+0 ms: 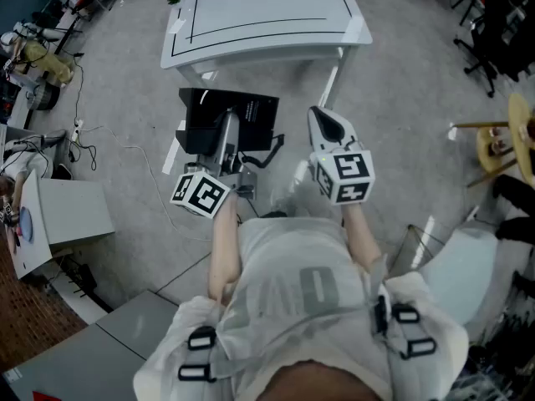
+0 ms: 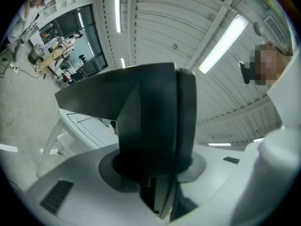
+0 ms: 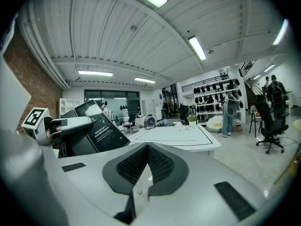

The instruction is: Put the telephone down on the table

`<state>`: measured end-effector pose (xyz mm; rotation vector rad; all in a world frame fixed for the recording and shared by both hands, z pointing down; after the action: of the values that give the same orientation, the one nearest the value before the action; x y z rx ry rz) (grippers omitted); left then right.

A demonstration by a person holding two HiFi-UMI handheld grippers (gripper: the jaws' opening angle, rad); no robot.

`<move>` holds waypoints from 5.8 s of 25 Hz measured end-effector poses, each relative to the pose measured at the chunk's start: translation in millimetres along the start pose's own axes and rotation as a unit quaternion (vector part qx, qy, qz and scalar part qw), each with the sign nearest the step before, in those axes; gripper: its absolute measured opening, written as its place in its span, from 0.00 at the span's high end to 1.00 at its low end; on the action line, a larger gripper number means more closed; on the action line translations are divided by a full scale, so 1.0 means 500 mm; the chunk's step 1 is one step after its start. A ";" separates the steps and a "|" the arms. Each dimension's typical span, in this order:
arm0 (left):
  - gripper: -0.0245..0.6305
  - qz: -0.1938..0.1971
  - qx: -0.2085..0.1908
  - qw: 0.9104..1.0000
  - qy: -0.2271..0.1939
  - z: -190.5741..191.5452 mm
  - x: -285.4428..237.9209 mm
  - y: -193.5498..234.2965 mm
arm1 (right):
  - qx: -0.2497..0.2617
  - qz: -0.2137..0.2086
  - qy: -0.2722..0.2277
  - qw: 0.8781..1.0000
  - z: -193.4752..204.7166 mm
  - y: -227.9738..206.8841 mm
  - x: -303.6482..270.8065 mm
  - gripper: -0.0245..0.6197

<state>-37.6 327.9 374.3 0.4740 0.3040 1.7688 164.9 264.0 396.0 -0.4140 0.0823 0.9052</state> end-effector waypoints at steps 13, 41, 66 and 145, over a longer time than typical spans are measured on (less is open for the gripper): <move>0.72 0.010 0.013 1.000 -0.010 -0.004 -0.014 0.030 | -0.010 -0.004 0.001 1.000 0.003 -0.007 -0.031 0.95; 0.72 0.051 0.047 0.997 -0.036 -0.082 -0.217 0.246 | -0.012 0.026 -0.031 0.999 -0.060 -0.021 -0.275 0.95; 0.72 0.008 0.061 0.997 -0.041 -0.081 -0.679 0.380 | -0.025 -0.022 -0.008 0.999 -0.257 -0.275 -0.701 0.95; 0.72 -0.034 0.102 0.965 0.238 0.145 -0.988 0.735 | -0.031 0.081 0.065 0.994 -0.248 -0.371 -0.982 0.95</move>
<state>-221.9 -244.5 525.5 0.1708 0.8368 1.7759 17.2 -250.9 459.2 -0.5301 0.2098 1.0423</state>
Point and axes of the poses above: the fingertips, and each gripper's own axes: x backward along the fingers, y to its left, z out of its underside, the point moved 4 cm from there along x, backward along the fingers, and after that the axes turned 13 degrees about -x, right-handed, at the moved point
